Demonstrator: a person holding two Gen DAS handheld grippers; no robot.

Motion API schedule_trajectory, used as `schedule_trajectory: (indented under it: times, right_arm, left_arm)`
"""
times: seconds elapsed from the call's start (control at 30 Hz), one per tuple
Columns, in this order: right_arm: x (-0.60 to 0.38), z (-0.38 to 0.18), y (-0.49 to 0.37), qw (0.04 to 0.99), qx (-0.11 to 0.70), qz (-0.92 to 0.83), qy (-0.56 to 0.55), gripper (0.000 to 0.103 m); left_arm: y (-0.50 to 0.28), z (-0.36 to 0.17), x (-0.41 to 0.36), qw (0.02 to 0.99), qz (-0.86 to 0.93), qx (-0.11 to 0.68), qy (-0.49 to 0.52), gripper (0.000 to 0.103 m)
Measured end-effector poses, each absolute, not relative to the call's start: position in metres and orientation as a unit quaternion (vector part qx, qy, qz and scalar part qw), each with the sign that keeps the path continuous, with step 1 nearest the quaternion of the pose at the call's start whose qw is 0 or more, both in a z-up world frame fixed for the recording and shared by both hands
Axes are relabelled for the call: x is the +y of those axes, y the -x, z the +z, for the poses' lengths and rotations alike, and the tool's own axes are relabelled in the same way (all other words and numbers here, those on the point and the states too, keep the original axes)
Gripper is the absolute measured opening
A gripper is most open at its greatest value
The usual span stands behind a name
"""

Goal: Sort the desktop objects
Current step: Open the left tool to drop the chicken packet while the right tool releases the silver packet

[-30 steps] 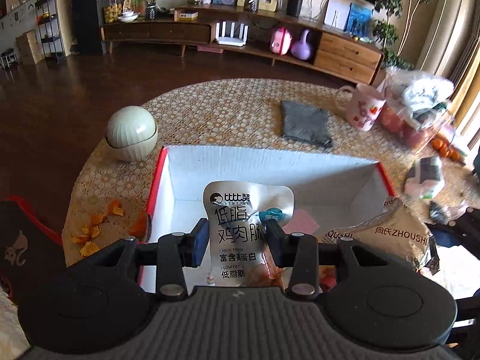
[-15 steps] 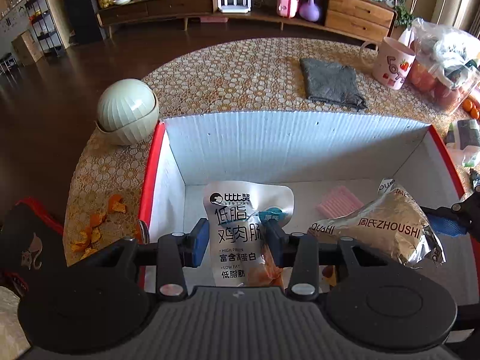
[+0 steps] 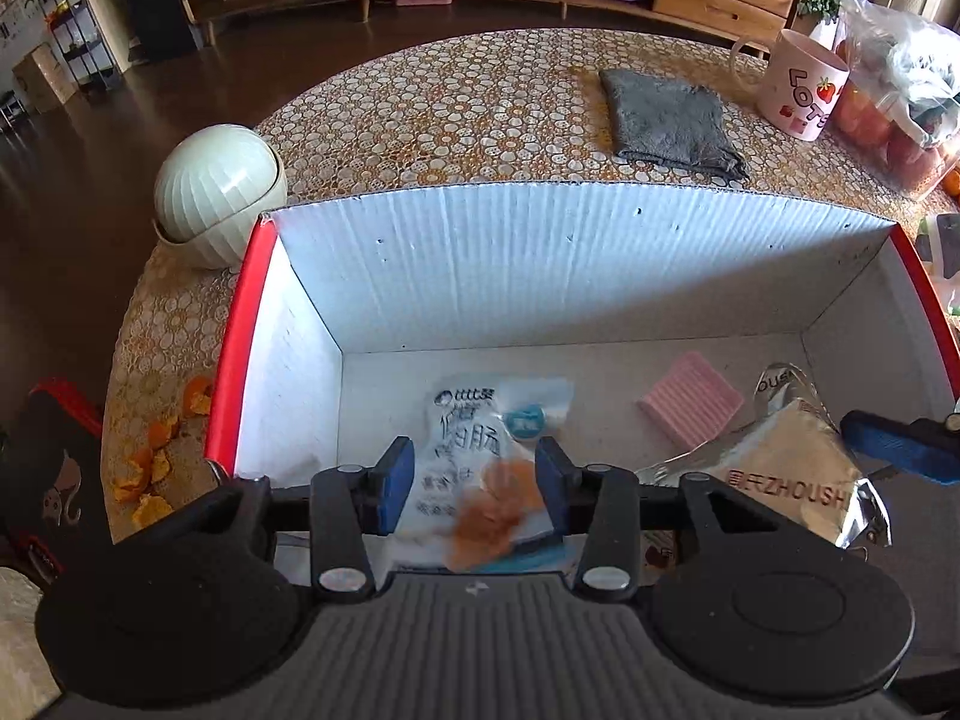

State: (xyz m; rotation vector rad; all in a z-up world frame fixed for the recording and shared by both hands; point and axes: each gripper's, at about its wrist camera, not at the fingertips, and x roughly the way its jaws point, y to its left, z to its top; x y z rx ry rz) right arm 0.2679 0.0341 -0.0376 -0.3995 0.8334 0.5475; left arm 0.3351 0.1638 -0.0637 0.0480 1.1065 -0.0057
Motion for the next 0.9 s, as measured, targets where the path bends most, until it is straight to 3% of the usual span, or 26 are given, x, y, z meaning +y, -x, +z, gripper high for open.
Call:
schedule_trajectory:
  times: [0.13,0.23,0.43,0.57,0.9]
  right_arm:
    - [0.030,-0.031,-0.264,0.865,0.383,0.265,0.186,0.072]
    - [0.025,-0.023,-0.260,0.868,0.379,0.268,0.175,0.076]
    - [0.002,-0.007,-0.245,0.873,0.370,0.283,0.145,0.077]
    - [-0.018,0.004,-0.229,0.877,0.358,0.295,0.128,0.085]
    - [-0.060,0.029,-0.196,0.888,0.334,0.301,0.097,0.086]
  left_arm:
    - [-0.333,-0.060,0.162,0.854,0.000,0.520,-0.022,0.053]
    - [-0.328,-0.053,0.161,0.861,0.005,0.509,-0.026,0.069]
    - [-0.313,-0.039,0.158,0.867,-0.004,0.497,-0.009,0.069]
    - [-0.296,-0.030,0.150,0.872,-0.015,0.489,-0.007,0.069]
    - [-0.248,0.008,0.123,0.896,-0.038,0.443,0.005,0.069]
